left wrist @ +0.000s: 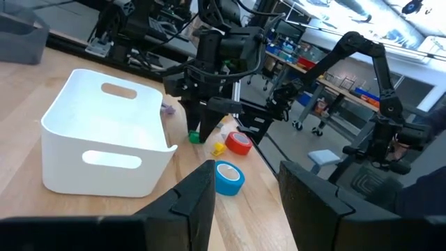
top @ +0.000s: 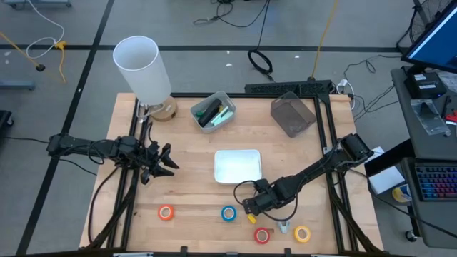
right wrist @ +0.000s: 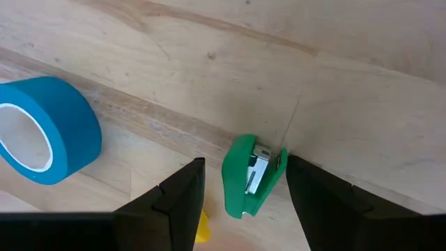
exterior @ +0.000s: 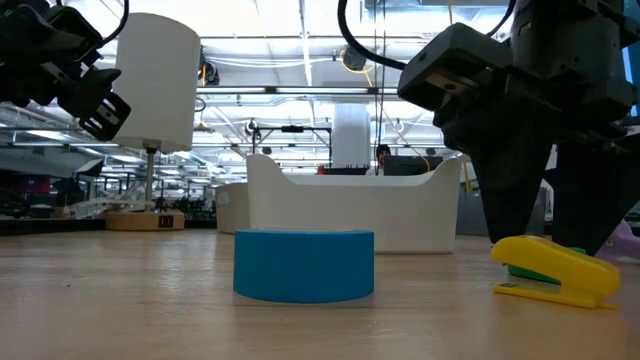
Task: Pick and place Stapler, Stapler remover, tape
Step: Put the green stapler into the gray bin
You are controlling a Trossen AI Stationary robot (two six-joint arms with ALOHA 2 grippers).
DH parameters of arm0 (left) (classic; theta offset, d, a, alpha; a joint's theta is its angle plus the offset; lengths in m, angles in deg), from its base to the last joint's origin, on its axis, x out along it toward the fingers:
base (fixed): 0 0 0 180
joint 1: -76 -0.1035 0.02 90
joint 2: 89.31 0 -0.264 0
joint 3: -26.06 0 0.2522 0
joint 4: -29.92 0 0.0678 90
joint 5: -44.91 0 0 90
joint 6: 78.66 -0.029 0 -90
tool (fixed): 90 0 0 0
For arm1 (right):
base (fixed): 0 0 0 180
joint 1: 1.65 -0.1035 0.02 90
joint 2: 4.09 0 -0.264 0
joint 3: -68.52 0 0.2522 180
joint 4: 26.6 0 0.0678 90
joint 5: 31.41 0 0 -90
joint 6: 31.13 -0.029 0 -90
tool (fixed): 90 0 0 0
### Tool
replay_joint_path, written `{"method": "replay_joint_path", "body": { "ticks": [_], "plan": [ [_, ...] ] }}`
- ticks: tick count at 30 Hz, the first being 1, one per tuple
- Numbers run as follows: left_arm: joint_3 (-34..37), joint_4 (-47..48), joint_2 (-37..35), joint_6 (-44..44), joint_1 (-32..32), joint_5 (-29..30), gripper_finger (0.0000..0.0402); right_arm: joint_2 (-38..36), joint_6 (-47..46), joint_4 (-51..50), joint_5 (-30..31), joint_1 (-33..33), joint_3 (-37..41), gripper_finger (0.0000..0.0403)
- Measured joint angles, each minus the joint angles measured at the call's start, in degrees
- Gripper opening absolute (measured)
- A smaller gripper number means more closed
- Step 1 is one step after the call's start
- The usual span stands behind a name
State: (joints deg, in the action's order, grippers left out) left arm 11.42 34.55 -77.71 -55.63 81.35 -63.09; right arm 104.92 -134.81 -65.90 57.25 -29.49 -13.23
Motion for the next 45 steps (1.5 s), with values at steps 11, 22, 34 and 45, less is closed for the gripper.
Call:
{"method": "replay_joint_path", "body": {
  "ticks": [11, 22, 34, 45],
  "plan": [
    [0.0, -0.02, 0.0, 0.11, 0.0, -0.07, 0.0157, 0.09, -0.13, 0.0, 1.11, 0.0, 0.09, 0.0199],
    [0.0, -0.07, 0.0, 1.89, 0.0, 0.03, 0.0157, 0.11, 1.46, 0.0, 2.28, 0.07, 0.13, 0.0196],
    [0.0, -0.17, 0.01, 12.04, 0.0, 0.07, 0.0157, -1.52, 2.47, -0.76, 1.27, 0.07, 0.37, 0.0092],
    [0.0, -3.98, 0.02, 19.35, 0.0, 0.73, 0.0157, -10.82, 4.3, 4.25, 5.15, 0.1, 0.44, 0.0055]
  ]
}}
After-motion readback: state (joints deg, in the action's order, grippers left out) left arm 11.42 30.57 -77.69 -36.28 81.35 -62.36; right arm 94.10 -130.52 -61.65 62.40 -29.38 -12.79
